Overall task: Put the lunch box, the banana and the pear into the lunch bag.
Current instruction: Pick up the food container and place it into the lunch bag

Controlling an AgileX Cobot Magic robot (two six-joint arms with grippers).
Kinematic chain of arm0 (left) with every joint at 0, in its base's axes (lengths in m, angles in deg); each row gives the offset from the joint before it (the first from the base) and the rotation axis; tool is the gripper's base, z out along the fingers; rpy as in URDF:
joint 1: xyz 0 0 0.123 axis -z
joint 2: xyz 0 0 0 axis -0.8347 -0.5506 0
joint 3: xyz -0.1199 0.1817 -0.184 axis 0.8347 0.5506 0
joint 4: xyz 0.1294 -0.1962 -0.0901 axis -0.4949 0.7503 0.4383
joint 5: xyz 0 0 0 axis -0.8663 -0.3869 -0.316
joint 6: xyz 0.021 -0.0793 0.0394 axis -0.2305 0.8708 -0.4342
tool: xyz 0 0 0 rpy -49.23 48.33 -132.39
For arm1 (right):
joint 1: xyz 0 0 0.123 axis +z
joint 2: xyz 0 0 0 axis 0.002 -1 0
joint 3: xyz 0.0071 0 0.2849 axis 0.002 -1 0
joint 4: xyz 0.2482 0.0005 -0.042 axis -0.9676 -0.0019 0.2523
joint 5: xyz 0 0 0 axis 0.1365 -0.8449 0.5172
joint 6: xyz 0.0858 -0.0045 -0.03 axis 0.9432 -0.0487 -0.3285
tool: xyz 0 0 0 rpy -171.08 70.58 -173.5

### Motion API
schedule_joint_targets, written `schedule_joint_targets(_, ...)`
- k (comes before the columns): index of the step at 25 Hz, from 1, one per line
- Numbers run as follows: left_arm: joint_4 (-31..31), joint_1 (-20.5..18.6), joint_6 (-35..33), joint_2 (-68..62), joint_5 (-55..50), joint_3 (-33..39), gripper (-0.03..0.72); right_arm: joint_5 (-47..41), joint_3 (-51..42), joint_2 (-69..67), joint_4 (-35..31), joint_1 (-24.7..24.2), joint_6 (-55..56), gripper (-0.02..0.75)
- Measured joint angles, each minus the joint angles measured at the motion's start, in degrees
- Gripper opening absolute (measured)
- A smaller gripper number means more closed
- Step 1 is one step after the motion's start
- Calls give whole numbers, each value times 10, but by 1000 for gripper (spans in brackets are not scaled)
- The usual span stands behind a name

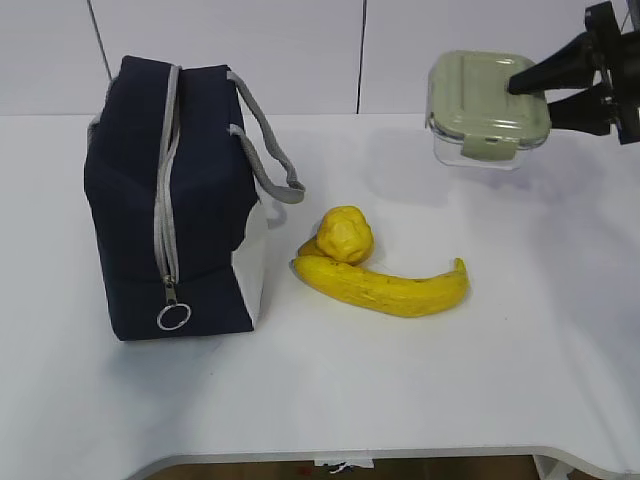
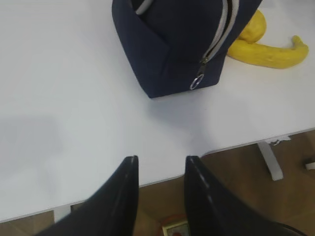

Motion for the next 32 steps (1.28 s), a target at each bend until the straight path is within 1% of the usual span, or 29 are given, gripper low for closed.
schedule_joint_targets(4,47,0,0,-91,4,-43,243,-1,0,3,-57,37,0,355)
schedule_joint_targets(9,87,0,0,-212,12,-108,243,-1,0,3,-101,81,1,355)
schedule_joint_targets(18,98,0,1,-424,12,-238,247,0,0,3,-165,139,-8,354)
schedule_joint_targets(20,99,0,-1,-461,12,-269,270,0,0,3,-172,150,-9,354)
schedule_joint_targets(25,99,0,-10,-540,12,-324,372,1,0,3,-203,175,-19,354)
schedule_joint_targets(28,110,0,-31,-583,16,-353,387,2,-1,3,-220,195,-23,354)
schedule_joint_targets(30,128,0,-58,-612,27,-369,390,2,-1,3,-230,210,-26,354)
schedule_joint_targets(32,140,0,-71,-644,31,-380,392,2,-1,3,-243,220,-31,354)
